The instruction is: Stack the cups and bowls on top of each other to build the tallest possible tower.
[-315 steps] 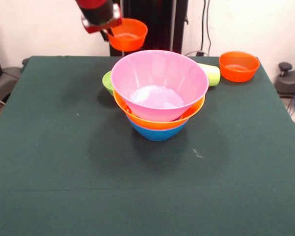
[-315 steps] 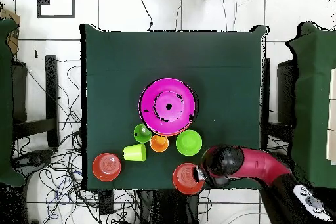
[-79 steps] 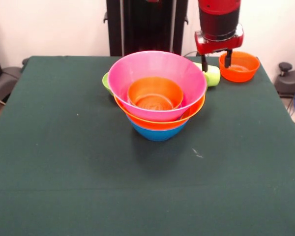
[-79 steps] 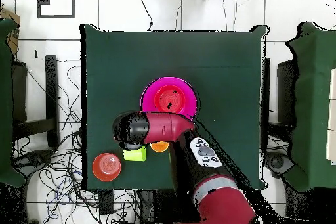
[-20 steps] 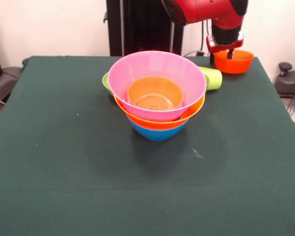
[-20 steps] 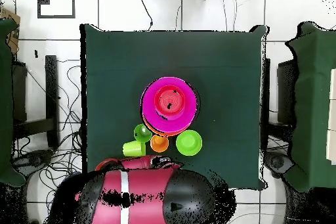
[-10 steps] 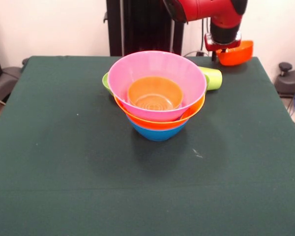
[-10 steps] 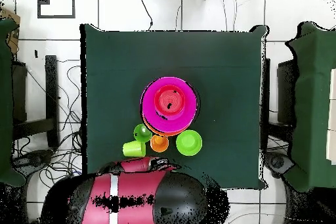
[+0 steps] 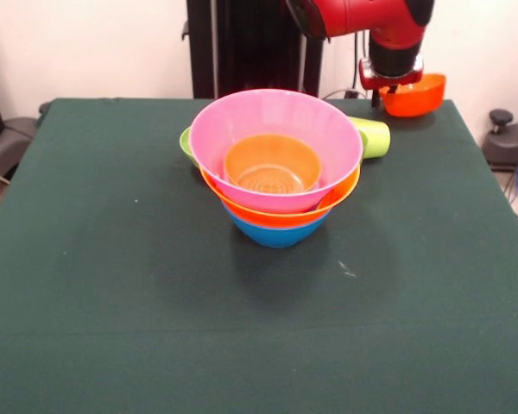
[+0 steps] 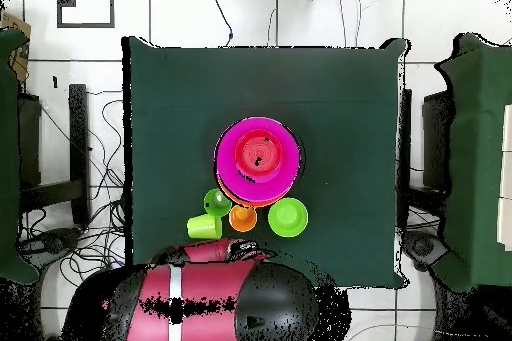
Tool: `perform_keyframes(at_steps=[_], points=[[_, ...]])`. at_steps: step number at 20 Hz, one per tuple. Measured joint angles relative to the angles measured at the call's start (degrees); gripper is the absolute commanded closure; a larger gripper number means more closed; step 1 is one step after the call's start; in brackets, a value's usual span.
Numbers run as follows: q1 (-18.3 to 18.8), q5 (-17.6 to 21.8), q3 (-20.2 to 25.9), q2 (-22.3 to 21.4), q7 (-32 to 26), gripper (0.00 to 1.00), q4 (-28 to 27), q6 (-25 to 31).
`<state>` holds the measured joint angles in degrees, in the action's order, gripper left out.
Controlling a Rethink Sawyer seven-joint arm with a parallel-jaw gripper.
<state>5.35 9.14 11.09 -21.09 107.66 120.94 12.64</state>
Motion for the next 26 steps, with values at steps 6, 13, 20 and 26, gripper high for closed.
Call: perform_keyframes(at_steps=[6,13,20,26], points=[[3.1,-0.7,1.9,-1.9,0.0,1.0,1.4,0.4],[8.6,-5.1,6.8,-10.7,0.0,1.0,2.5,8.5],[16.7,-11.2,14.1,-20.5,0.0,1.0,2.6,20.1],[23.1,-16.6,20.0,-29.1,0.0,1.0,2.1,31.9]])
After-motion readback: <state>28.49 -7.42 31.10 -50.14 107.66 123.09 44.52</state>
